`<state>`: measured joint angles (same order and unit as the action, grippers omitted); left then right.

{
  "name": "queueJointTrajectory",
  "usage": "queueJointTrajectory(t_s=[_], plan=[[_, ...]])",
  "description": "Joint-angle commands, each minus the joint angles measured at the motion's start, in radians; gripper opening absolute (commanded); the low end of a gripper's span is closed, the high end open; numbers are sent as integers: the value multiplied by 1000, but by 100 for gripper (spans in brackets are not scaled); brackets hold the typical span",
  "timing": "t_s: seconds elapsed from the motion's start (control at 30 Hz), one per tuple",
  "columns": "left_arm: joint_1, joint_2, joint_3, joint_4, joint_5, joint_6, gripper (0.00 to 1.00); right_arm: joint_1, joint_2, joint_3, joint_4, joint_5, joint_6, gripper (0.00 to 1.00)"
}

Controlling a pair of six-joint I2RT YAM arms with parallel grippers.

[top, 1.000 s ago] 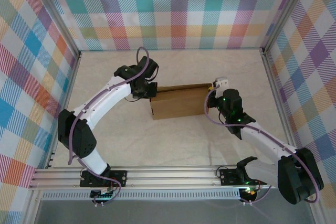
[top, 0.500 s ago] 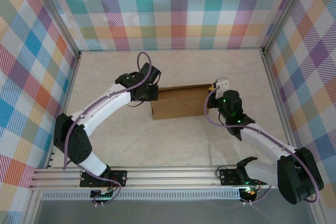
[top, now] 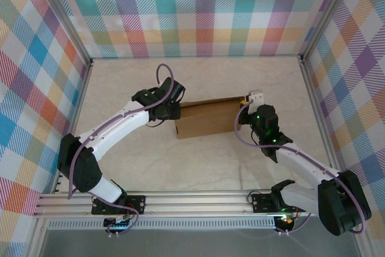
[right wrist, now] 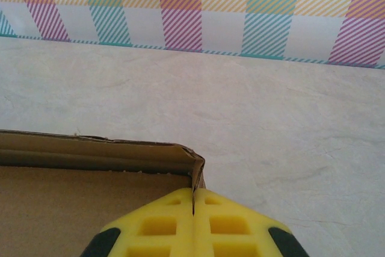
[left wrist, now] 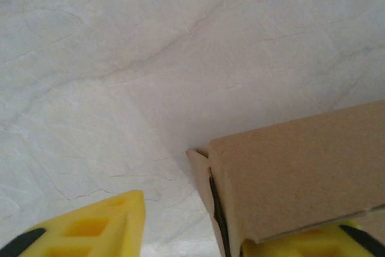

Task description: Fold the paper box

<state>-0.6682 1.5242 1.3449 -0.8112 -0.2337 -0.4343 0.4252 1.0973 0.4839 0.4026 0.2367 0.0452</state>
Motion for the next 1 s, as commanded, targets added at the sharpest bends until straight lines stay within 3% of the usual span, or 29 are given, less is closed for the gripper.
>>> queueJointTrajectory(t_s=[0.0, 0.37, 0.4, 0.43, 0.67, 0.77, 0.97], plan=[[-22, -71, -33, 4, 34, 19, 48, 3, 3, -28, -59, -11, 13, 0], [-23, -244, -153, 199, 67, -12, 55, 3, 9, -24, -63, -19, 13, 0], [-21, -257, -160, 221, 62, -20, 62, 3, 9, -22, -66, -20, 12, 0], [-16, -261, -161, 236, 57, -30, 63, 3, 9, -22, -68, -19, 12, 0], [32, -166, -52, 246, 78, -63, 74, 3, 7, -22, -69, -24, 15, 0], [72, -108, -3, 199, 66, -96, 69, 4, 12, -16, -78, -31, 16, 0], [134, 5, 62, 133, 151, -125, 56, 3, 13, -11, -91, -35, 18, 0]])
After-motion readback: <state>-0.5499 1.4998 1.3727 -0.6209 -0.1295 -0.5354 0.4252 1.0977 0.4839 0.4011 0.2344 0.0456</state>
